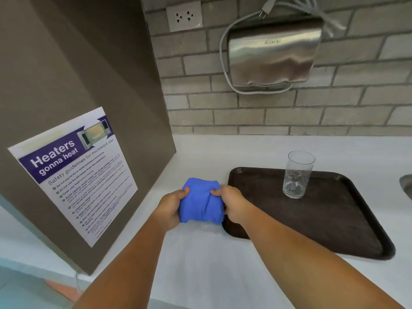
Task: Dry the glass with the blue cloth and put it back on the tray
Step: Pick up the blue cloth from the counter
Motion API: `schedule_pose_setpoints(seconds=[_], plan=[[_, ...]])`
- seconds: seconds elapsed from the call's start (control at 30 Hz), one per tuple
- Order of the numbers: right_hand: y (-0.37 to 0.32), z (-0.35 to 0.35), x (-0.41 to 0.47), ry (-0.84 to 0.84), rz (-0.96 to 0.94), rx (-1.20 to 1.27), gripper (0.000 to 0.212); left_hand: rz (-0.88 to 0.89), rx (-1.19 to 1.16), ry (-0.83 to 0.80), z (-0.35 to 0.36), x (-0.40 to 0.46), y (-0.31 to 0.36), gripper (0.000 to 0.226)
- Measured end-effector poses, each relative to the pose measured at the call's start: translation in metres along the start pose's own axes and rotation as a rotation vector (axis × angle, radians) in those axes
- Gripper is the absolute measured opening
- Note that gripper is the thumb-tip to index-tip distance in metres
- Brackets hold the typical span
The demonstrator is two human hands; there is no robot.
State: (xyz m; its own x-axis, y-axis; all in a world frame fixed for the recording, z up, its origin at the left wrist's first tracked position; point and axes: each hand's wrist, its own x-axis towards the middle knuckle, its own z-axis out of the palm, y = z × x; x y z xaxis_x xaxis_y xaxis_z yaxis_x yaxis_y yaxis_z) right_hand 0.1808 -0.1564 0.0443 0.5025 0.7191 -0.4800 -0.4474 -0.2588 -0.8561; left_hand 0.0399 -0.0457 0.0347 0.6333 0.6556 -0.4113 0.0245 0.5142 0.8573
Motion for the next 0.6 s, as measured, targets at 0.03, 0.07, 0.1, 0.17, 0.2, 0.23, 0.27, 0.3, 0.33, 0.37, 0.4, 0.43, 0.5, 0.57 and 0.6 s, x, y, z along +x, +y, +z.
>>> schedule_pose_setpoints(seconds=[0.03,0.07,0.1,0.17,0.2,0.23,0.27,0.3,0.33,0.37,0.4,0.43,0.5,0.57,0.6], plan=[[-0.005,-0.008,-0.004,-0.01,-0.003,0.037,0.03,-0.012,-0.037,-0.038,0.01,-0.001,0.001,0.035],[-0.009,-0.016,-0.008,-0.024,-0.009,0.077,0.032,-0.025,-0.071,-0.073,0.021,-0.001,0.002,0.036],[-0.013,-0.024,-0.013,-0.037,-0.008,0.128,0.033,-0.04,-0.102,-0.103,0.031,-0.001,0.002,0.037],[-0.019,-0.041,-0.022,-0.054,0.009,0.239,0.031,-0.067,-0.156,-0.157,0.051,0.0,0.0,0.04],[-0.022,-0.049,-0.026,-0.063,0.012,0.288,0.03,-0.079,-0.182,-0.191,0.061,0.0,-0.002,0.042],[-0.024,-0.058,-0.029,-0.07,0.013,0.334,0.03,-0.091,-0.21,-0.231,0.07,0.0,-0.004,0.044],[-0.025,-0.067,-0.032,-0.072,0.011,0.371,0.031,-0.102,-0.237,-0.276,0.079,-0.001,-0.007,0.047],[-0.026,-0.076,-0.034,-0.069,0.005,0.396,0.032,-0.112,-0.258,-0.322,0.088,-0.002,-0.011,0.049],[-0.027,-0.086,-0.036,-0.07,-0.005,0.411,0.033,-0.121,-0.274,-0.367,0.097,-0.002,-0.015,0.051],[-0.027,-0.095,-0.038,-0.074,-0.013,0.418,0.033,-0.129,-0.289,-0.405,0.106,-0.003,-0.02,0.053],[-0.027,-0.104,-0.039,-0.077,-0.02,0.413,0.033,-0.133,-0.309,-0.438,0.115,-0.005,-0.025,0.055],[-0.027,-0.113,-0.039,-0.07,-0.022,0.393,0.033,-0.131,-0.333,-0.457,0.124,-0.006,-0.03,0.056],[-0.029,-0.128,-0.041,-0.001,-0.025,0.289,0.03,-0.108,-0.369,-0.458,0.143,-0.009,-0.04,0.056],[-0.032,-0.144,-0.042,0.158,-0.057,0.101,0.025,-0.078,-0.374,-0.42,0.159,-0.01,-0.048,0.055],[-0.032,-0.154,-0.044,0.238,-0.083,0.009,0.021,-0.066,-0.371,-0.394,0.165,-0.01,-0.052,0.056]])
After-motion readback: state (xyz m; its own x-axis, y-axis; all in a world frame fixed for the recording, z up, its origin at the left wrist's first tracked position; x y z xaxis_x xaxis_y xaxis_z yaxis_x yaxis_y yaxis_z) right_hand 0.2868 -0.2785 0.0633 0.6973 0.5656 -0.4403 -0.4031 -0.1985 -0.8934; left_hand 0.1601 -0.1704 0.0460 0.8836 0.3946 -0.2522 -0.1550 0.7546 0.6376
